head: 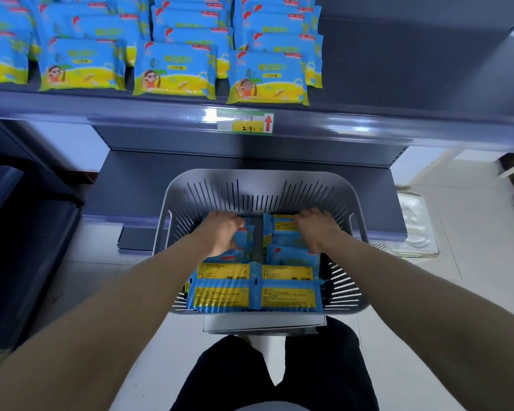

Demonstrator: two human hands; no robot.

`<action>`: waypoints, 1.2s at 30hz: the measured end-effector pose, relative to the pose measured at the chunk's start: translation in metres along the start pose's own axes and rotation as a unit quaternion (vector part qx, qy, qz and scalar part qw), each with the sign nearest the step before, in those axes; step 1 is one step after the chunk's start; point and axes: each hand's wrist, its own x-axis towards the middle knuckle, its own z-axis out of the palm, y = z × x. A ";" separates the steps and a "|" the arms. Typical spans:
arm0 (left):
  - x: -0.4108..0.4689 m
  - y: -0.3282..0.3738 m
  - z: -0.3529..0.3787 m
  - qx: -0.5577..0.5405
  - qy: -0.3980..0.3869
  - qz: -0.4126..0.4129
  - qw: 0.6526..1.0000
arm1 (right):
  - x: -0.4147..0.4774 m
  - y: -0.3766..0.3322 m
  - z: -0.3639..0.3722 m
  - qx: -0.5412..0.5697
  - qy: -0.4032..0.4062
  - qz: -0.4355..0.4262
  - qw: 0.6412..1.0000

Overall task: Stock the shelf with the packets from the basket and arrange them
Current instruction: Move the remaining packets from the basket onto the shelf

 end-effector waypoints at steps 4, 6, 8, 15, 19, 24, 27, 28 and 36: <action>0.005 -0.010 0.003 0.013 -0.048 -0.022 0.999 | 0.015 0.006 0.013 0.001 -0.009 0.009 1.000; 0.007 -0.013 0.008 0.005 -0.087 -0.034 0.996 | 0.020 0.006 0.016 0.007 -0.008 0.014 1.000; 0.010 -0.016 0.014 -0.021 -0.116 -0.049 0.992 | 0.023 0.006 0.014 0.010 0.002 0.020 1.000; 0.007 -0.013 0.009 -0.140 -0.210 -0.085 0.964 | 0.019 0.009 -0.011 0.028 0.045 0.033 0.998; 0.003 -0.010 0.015 -0.110 -0.229 -0.082 0.964 | 0.011 0.005 -0.026 0.047 0.062 0.017 0.997; -0.005 0.001 -0.005 -0.130 -0.212 -0.071 0.966 | -0.011 0.004 -0.060 0.087 0.069 -0.007 0.994; -0.009 0.001 -0.036 -0.177 -0.168 -0.085 0.966 | -0.024 0.005 -0.089 0.111 0.087 -0.012 0.990; -0.010 0.002 -0.047 -0.183 -0.151 -0.085 0.968 | -0.029 0.006 -0.100 0.111 0.095 -0.016 0.989; -0.026 0.017 -0.153 -0.231 0.004 -0.029 0.973 | -0.068 0.026 -0.198 0.090 0.212 -0.027 0.973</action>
